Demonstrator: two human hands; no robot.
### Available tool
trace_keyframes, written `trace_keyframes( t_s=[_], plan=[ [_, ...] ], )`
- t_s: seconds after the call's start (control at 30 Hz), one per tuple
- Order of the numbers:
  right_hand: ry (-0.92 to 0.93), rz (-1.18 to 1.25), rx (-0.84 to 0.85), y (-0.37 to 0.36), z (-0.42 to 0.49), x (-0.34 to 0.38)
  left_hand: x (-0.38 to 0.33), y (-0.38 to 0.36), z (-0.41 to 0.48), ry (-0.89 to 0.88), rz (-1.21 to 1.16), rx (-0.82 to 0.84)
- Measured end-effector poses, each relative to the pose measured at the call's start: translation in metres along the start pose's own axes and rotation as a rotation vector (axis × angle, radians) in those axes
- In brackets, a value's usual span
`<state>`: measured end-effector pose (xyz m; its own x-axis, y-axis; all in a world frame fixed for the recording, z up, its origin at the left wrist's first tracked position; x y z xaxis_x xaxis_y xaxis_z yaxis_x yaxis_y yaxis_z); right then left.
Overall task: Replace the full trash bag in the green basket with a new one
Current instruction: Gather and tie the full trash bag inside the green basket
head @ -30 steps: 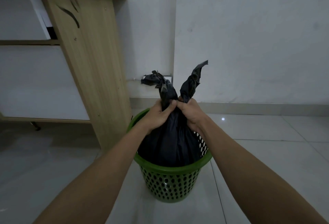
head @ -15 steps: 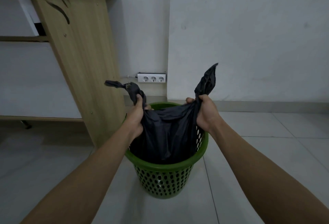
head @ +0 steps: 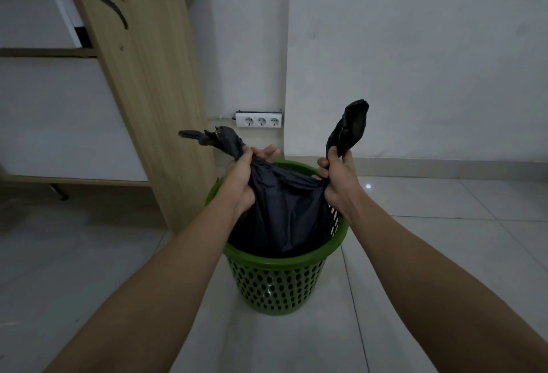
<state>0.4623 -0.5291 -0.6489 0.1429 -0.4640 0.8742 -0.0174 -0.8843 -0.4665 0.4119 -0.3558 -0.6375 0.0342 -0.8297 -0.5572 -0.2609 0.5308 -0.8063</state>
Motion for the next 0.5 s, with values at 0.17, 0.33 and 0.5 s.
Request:
trace_keyframes(
  t_s=[0.17,0.33,0.5],
  plan=[
    [-0.022,0.218,0.067,-0.005,0.004,0.006,-0.013,0.007,0.001,-0.081,0.071,-0.023],
    [-0.022,0.092,0.115,-0.008,-0.004,0.004,-0.011,0.01,0.001,-0.09,0.417,-0.001],
    [0.045,-0.171,0.098,-0.017,-0.013,0.006,0.0,0.004,0.003,-0.094,0.543,-0.005]
  ],
)
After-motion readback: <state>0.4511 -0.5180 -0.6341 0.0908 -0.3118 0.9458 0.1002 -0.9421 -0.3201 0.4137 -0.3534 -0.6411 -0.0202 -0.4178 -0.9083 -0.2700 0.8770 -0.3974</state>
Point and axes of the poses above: each hand's wrist, its own z-axis towards the middle knuckle, its own y-axis out of the back of the hand, x = y × z, the point moved 7 cm from there along z, towards the middle knuckle, and after that the axes turned 8 degrees about -z, right-handed, at the moved point
